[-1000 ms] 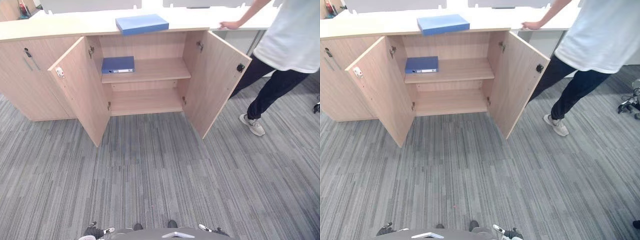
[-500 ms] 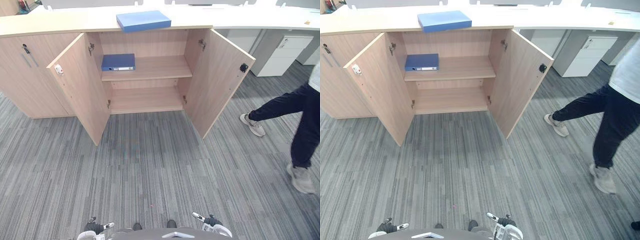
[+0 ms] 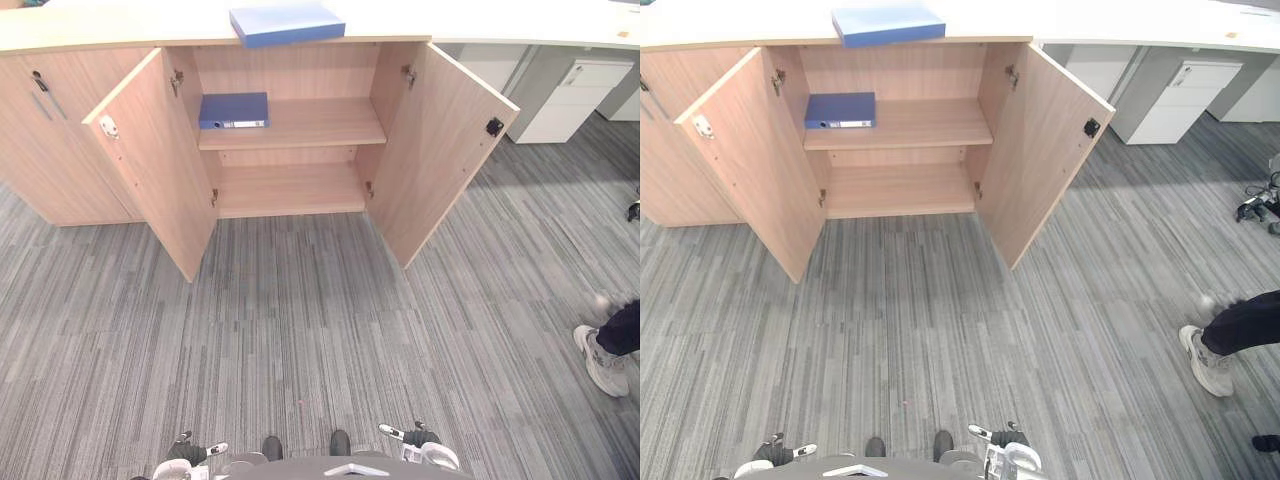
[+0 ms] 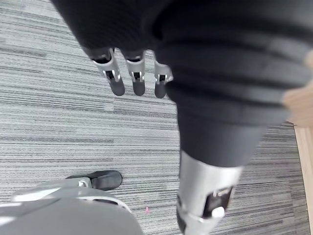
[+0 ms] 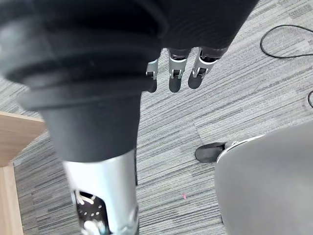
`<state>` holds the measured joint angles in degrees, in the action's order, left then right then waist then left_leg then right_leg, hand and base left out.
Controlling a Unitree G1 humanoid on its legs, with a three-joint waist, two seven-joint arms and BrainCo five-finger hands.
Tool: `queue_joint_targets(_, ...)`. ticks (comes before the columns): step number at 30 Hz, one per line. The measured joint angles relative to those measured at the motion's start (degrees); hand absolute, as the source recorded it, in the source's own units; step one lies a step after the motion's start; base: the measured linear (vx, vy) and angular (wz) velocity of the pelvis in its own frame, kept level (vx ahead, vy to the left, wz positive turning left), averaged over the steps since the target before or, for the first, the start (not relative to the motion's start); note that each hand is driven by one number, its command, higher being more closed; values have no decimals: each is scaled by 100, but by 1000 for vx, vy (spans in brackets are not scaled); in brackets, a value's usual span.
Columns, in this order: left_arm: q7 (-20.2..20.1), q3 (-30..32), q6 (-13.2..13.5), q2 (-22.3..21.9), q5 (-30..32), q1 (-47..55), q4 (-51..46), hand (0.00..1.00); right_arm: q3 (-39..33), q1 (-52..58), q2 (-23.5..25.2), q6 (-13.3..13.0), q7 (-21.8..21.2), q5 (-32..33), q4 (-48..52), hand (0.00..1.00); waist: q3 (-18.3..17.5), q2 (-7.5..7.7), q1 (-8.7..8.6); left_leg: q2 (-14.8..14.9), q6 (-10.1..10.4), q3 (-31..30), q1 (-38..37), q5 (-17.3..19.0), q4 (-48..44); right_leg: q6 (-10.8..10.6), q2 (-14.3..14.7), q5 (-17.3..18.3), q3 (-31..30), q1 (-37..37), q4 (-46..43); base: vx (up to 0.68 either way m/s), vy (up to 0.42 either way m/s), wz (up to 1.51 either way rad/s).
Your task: Walk over to the cabinet, pick up the folder, carry it to the office cabinet, place the folder inside the office cabinet, then close the office cabinet door
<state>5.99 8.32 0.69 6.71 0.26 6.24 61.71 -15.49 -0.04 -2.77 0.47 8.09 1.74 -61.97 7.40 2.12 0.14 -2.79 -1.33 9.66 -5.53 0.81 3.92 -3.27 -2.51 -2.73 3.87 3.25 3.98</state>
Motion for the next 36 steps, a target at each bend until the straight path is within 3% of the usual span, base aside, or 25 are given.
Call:
queue_joint_targets(4, 1, -2, 4, 3, -4, -32, -32, 0, 84, -47, 0, 4, 5, -126, 5, 0, 37, 0, 12, 4, -61, 125, 293, 362, -477, -83, -43, 167, -125, -254, -292, 47, 27, -19)
queue_joint_targets(7, 0, -22, 16, 0, -15, -66, -36, 0, 71, -108, -4, -3, 4, -149, 34, 0, 144, -11, -9, -23, -145, 133, 351, 698, -928, -184, -154, 722, -148, -543, -1221, 110, 60, -2)
queue_joint_targets(9, 16, -142, 59, 10, -19, -123, -35, 0, 81, -138, 7, -12, 5, -171, 53, 0, 219, -10, 46, -48, -199, 124, 310, 899, -1128, -274, -272, 1063, 30, -949, -2401, 85, 53, 1)
queue_joint_targets(11, 30, -169, 62, 11, -21, -170, -35, 0, 84, -260, 15, -27, 4, -165, 117, 0, 361, -26, 33, -41, -287, 73, 65, 967, -1125, -238, -392, 1159, 256, -1455, -3646, 144, 63, 12)
queue_joint_targets(13, 40, -169, 58, 22, -21, -226, -33, 0, 139, -294, 22, -35, 4, -159, 156, 0, 415, -65, -14, -28, -354, -59, -107, 1032, -1082, -208, -471, 1492, 477, -1715, -4107, 176, 32, 31)
queue_joint_targets(15, 73, -166, 59, 28, -21, -234, -33, 0, 190, -308, 21, -45, 4, -152, 170, 0, 418, -59, -32, 27, -304, -178, -213, 1070, -1033, -185, -471, 1639, 650, -1828, -3963, 245, -36, 34)
queue_joint_targets(17, 108, -172, 58, 8, -22, -289, -32, 0, 192, -372, 20, -72, 7, -102, 219, 0, 457, -114, -102, 238, -193, -362, -399, 1136, -837, -62, -283, 1434, 962, -2097, -2969, 291, -88, 37)
queue_joint_targets(19, 110, -172, 59, 29, -21, -319, -26, 0, 175, -370, 20, -82, 7, -80, 250, 0, 484, -85, -140, 296, 107, -515, -622, 1297, -755, 108, -165, 807, 915, -2148, -2114, 403, -163, 35)
queue_joint_targets(21, 115, -159, 63, 27, -21, -310, -26, 0, 126, -342, 16, -80, 8, -48, 249, 0, 480, -67, -179, 318, 297, -620, -781, 1410, -752, 232, -221, 617, 883, -2115, -2090, 322, -182, 46)
queue_joint_targets(22, 121, -114, 68, -30, -22, -276, -25, 0, 56, -339, 1, -81, 6, -11, 254, 0, 465, -92, -226, 427, 446, -690, -900, 1501, -800, 286, -190, 328, 934, -2082, -2275, 420, -268, 52)
queue_joint_targets(24, 111, 120, 128, -223, -23, -361, -52, 0, 49, -366, 12, -85, 9, 8, 268, 0, 468, -255, -162, 722, 610, -611, -499, 1588, -1763, 445, 1, 577, 1120, -1903, -2255, 510, -342, 31)
queue_joint_targets(27, 111, 660, 159, -454, -100, -370, -302, 0, 110, -284, 11, -60, 18, 16, 452, 0, 569, -411, -115, 1365, 746, -200, 666, 1511, -4758, 609, 353, 726, 1139, -1108, -1771, 424, -254, -1)
queue_joint_targets(30, 108, 720, 220, -610, -164, -496, -513, 0, 201, -217, 51, -58, 78, 18, 493, 0, 639, -309, 59, 1777, 689, 303, 1424, 1595, -5768, 709, 474, 851, 928, -398, -1387, 361, -183, -35)
queue_joint_targets(34, 102, 694, 241, -739, -192, -584, -681, 0, 152, -224, 154, -41, 88, 25, 651, 0, 652, -314, 195, 1700, 618, 635, 2085, 1626, -4481, 617, 452, 888, 570, 81, -979, 281, -14, -52)
queue_joint_targets(36, 104, 675, 249, -774, -193, -613, -700, 0, 75, -170, 220, -32, 108, 25, 711, 0, 643, -298, 231, 1415, 603, 562, 2245, 1339, -3036, 443, 350, 1016, 426, 328, -810, 297, 135, -29)
